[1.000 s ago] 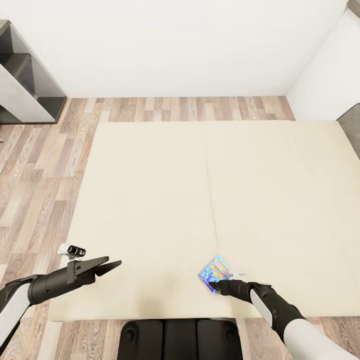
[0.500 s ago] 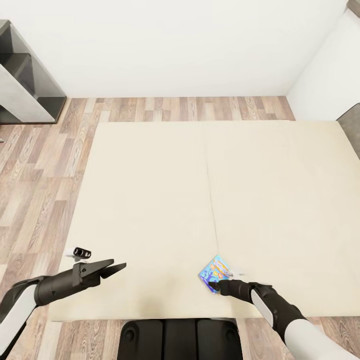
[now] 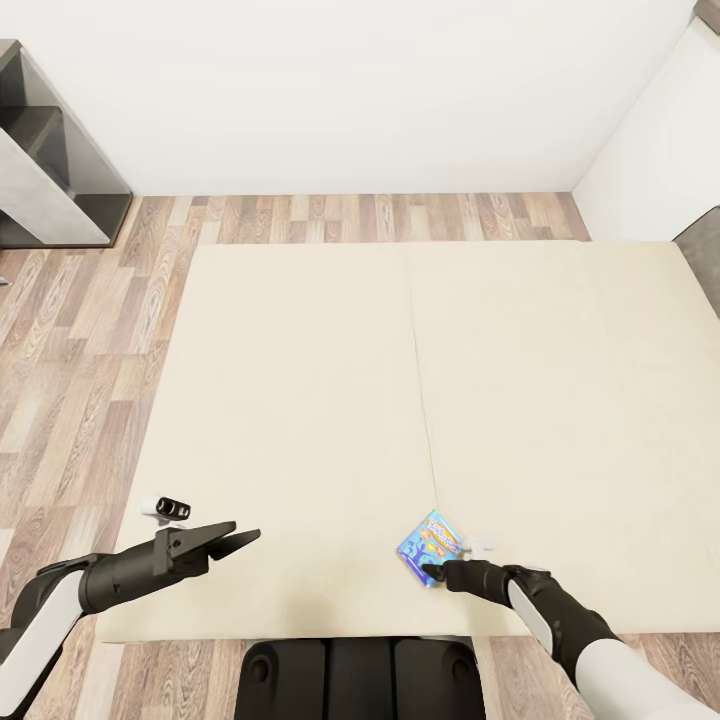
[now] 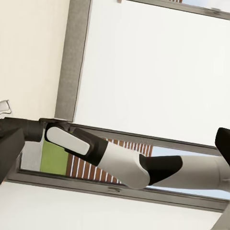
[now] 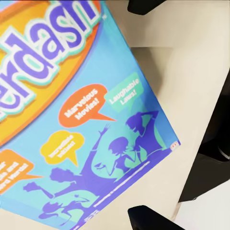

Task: Put all the toys in the child's room - the three board games (two on the bed and one on the table), the two jigsaw puzzles on the table, and the tennis ball on the table - inside the toy box on the table in the child's room.

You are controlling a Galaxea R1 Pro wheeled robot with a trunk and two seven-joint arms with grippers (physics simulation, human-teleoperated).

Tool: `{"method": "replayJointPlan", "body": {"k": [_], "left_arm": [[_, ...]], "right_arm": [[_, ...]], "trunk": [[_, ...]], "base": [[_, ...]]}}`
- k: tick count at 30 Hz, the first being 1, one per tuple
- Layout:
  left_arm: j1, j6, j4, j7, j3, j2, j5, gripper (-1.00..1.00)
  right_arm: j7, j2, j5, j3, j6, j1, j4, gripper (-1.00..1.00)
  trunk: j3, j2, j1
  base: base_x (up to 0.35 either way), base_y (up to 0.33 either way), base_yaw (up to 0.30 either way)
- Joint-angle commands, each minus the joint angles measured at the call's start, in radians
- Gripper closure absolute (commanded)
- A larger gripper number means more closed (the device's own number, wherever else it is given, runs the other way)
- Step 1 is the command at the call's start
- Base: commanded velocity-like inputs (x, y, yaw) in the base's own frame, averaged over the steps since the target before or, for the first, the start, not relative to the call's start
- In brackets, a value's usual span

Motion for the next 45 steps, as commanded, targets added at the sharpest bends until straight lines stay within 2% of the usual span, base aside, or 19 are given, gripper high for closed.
{"method": "replayJointPlan", "body": {"k": [1, 26, 34, 45], "left_arm": [[0.0, 0.003, 0.0, -0.002, 0.0, 0.0, 0.001, -1.0], [0.0, -0.021, 0.006, -0.003, -0.001, -0.001, -0.004, -1.0], [0.0, -0.021, 0.007, -0.002, -0.004, -0.018, -0.007, -1.0], [0.0, -0.021, 0.008, -0.002, 0.002, -0.022, -0.008, -1.0]], "right_arm": [[-0.001, -0.002, -0.009, 0.005, 0.005, 0.0, -0.001, -1.0], [-0.001, -0.003, -0.013, 0.004, 0.004, 0.0, -0.001, -1.0], [-0.002, -0.003, -0.015, 0.004, 0.004, 0.002, -0.001, -1.0], [-0.002, -0.004, -0.018, 0.003, 0.003, 0.004, 0.0, -1.0]], "trunk": [[-0.001, -0.001, 0.001], [-0.001, -0.001, 0.001], [-0.001, -0.001, 0.001], [-0.001, -0.001, 0.001]], "base": [[0.0, 0.0, 0.0], [0.0, 0.0, 0.0], [0.0, 0.0, 0.0], [0.0, 0.0, 0.0]]}}
